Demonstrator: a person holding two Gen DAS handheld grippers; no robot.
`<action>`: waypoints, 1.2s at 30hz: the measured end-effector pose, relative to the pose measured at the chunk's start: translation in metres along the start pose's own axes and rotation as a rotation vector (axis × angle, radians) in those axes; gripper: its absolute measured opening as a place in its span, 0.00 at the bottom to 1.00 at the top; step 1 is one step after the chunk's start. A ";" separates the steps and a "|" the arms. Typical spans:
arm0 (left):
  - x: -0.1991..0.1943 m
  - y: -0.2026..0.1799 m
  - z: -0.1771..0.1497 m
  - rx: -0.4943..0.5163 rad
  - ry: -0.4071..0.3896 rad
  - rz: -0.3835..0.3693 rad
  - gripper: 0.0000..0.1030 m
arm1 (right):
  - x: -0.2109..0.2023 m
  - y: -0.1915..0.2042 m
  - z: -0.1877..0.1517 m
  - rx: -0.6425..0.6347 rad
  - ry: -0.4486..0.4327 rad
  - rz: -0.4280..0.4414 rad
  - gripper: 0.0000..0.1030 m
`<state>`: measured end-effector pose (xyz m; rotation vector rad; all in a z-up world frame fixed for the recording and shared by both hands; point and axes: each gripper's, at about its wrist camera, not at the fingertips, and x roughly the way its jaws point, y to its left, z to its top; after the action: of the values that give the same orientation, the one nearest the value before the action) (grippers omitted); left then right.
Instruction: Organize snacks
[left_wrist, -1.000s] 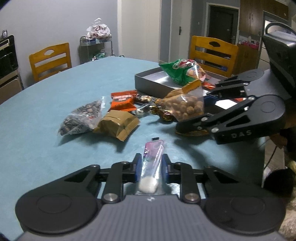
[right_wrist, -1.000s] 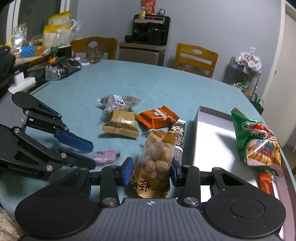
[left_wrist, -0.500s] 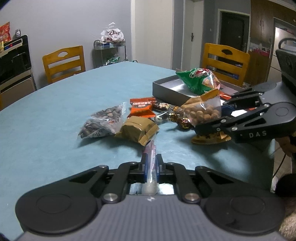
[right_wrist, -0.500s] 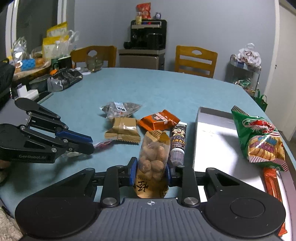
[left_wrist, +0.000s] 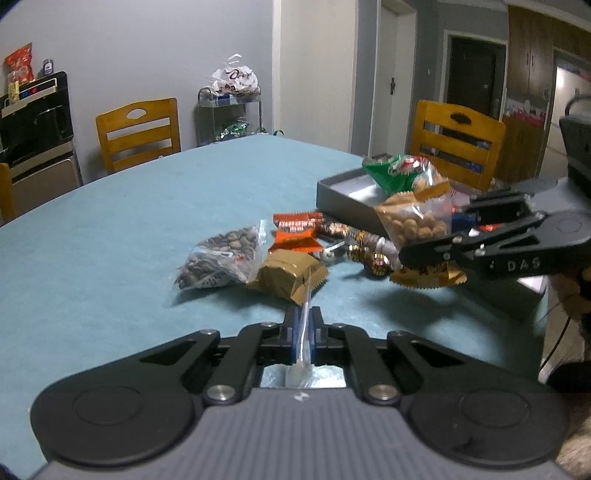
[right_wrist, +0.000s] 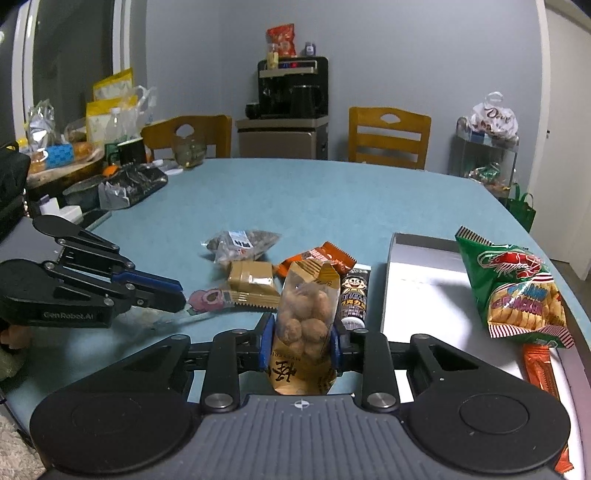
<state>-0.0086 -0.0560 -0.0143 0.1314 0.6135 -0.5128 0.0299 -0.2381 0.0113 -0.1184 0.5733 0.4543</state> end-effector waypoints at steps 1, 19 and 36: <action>-0.003 0.002 0.002 -0.006 -0.011 -0.005 0.01 | -0.001 0.000 0.000 0.001 -0.002 0.002 0.30; -0.034 0.016 0.010 -0.039 -0.098 0.008 0.01 | -0.009 -0.007 0.009 0.025 -0.035 0.016 0.30; -0.045 -0.002 0.037 0.013 -0.134 -0.012 0.01 | -0.034 -0.045 0.018 0.080 -0.125 -0.058 0.30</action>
<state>-0.0217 -0.0486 0.0416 0.1046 0.4801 -0.5332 0.0339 -0.2864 0.0443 -0.0293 0.4633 0.3793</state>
